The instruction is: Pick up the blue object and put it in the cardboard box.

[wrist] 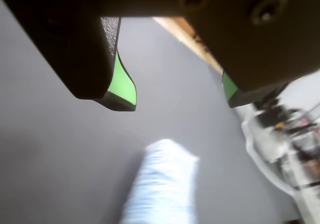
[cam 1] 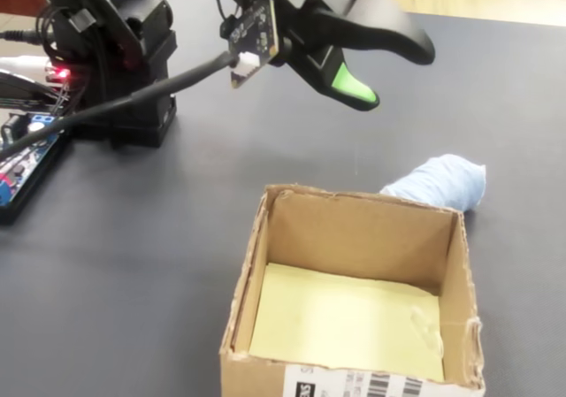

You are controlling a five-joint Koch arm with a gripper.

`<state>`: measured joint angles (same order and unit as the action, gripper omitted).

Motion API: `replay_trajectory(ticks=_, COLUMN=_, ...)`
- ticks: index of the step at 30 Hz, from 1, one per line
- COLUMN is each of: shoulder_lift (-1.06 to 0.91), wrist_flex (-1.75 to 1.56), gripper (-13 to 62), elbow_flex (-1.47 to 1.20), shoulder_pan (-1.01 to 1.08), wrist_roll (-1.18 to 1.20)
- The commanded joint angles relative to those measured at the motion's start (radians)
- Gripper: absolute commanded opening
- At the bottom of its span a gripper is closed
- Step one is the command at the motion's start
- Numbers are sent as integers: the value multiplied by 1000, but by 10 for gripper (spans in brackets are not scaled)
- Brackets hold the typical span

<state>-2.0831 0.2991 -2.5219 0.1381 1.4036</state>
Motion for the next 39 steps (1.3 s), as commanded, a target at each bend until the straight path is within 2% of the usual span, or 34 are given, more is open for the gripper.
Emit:
replay_trajectory(ticks=1, shoulder_lift=43, wrist_flex=28, gripper=334, elbow_flex=156, shoulder_pan=9, wrist_roll=-34)
replay_trajectory(ticks=13, shoulder_lift=382, wrist_flex=83, gripper=330, elbow_flex=368, shoulder_pan=138, wrist_roll=-95)
replay_trajectory(ticks=26, shoulder_lift=609, wrist_flex=64, gripper=328, elbow_flex=430, shoulder_pan=164, wrist_roll=-100)
replay_trajectory(ticks=30, shoulder_lift=655, wrist_flex=61, gripper=270, elbow_flex=448, shoulder_pan=167, wrist_roll=-100)
replay_trajectory(ticks=36, shoulder_lift=681, wrist_flex=-25, gripper=120, elbow_flex=426, shoulder_pan=173, wrist_roll=-98)
replay_trajectory(ticks=39, shoulder_lift=672, wrist_flex=-81, gripper=100, elbow_flex=403, shoulder_pan=175, wrist_roll=-71)
